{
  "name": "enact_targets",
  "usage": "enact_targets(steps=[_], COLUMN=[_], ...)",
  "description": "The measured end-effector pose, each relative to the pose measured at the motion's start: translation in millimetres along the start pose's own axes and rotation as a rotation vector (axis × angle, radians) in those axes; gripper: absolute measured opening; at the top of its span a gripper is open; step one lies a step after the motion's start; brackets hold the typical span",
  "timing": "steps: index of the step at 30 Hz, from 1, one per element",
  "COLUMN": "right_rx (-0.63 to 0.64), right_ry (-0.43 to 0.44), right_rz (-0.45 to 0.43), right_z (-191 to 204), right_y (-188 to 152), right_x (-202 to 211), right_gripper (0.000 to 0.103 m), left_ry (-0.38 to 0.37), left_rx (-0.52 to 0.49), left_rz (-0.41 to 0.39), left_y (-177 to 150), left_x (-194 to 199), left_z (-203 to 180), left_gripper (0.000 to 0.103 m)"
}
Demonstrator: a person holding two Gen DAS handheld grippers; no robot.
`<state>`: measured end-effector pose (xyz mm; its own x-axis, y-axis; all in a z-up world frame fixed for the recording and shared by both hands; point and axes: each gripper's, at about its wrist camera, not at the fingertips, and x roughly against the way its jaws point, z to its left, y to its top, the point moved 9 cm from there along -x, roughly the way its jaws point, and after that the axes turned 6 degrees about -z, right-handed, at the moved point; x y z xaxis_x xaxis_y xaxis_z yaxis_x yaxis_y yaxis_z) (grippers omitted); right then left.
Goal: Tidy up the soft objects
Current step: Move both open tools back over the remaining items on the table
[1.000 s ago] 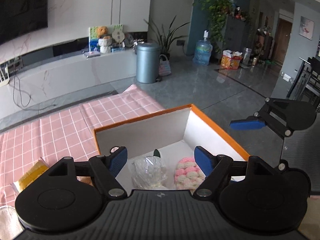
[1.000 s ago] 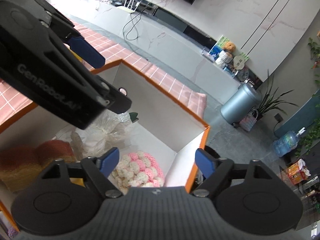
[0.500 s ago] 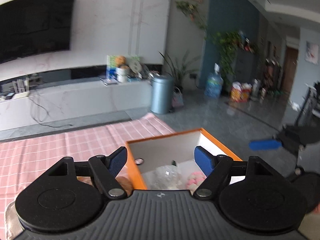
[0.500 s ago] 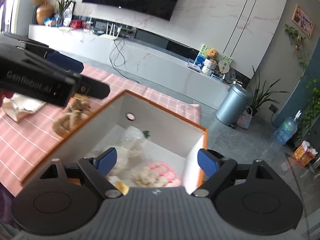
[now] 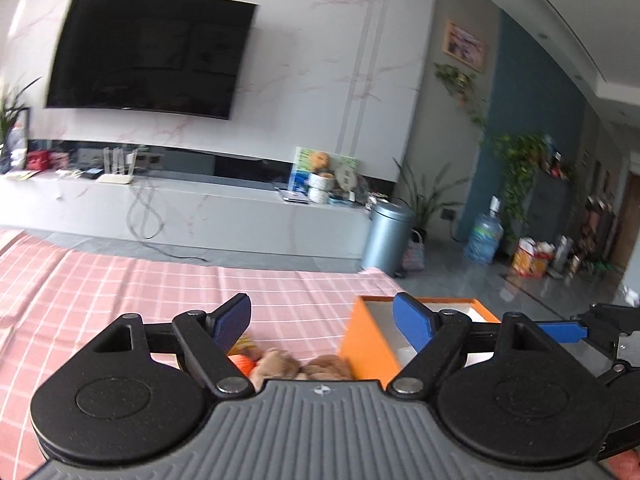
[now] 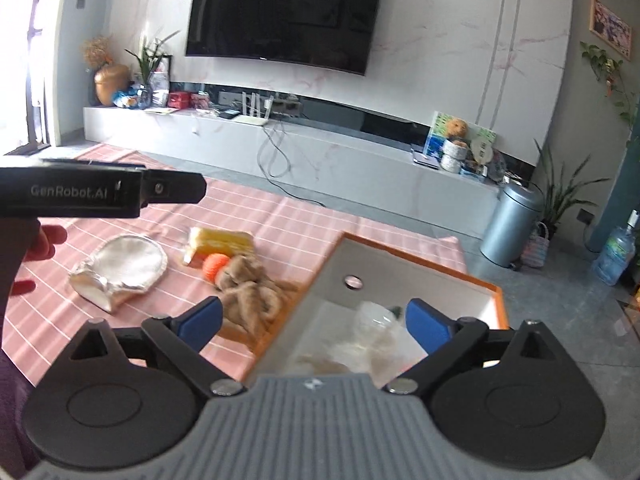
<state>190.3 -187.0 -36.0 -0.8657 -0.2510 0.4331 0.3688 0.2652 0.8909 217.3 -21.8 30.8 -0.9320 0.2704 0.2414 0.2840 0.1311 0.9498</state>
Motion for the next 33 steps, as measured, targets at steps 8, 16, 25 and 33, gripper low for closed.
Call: enact_targets(steps=[8, 16, 25, 33], right_rx=[0.021, 0.058, 0.155, 0.285], right_ry=[0.081, 0.131, 0.136, 0.122], right_rz=[0.006, 0.061, 0.17, 0.265], right_z=[47.8, 87.7, 106.8, 110.9], right_y=[10.7, 10.7, 1.4, -5.4], right_x=[-18.0, -52.0, -101.0, -140.6], right_gripper=[0.097, 0.098, 0.098, 0.098], left_ry=[0.115, 0.209, 0.26, 0.293], left_rx=[0.097, 0.139, 0.175, 0.227], left_rz=[0.021, 0.088, 0.257, 0.384], left_y=[-15.9, -40.6, -70.3, -85.5], left_x=[17.8, 31.8, 26.9, 2.9], left_z=[66.2, 125.6, 171.8, 214.8], left_gripper=[0.095, 0.095, 0.096, 0.096])
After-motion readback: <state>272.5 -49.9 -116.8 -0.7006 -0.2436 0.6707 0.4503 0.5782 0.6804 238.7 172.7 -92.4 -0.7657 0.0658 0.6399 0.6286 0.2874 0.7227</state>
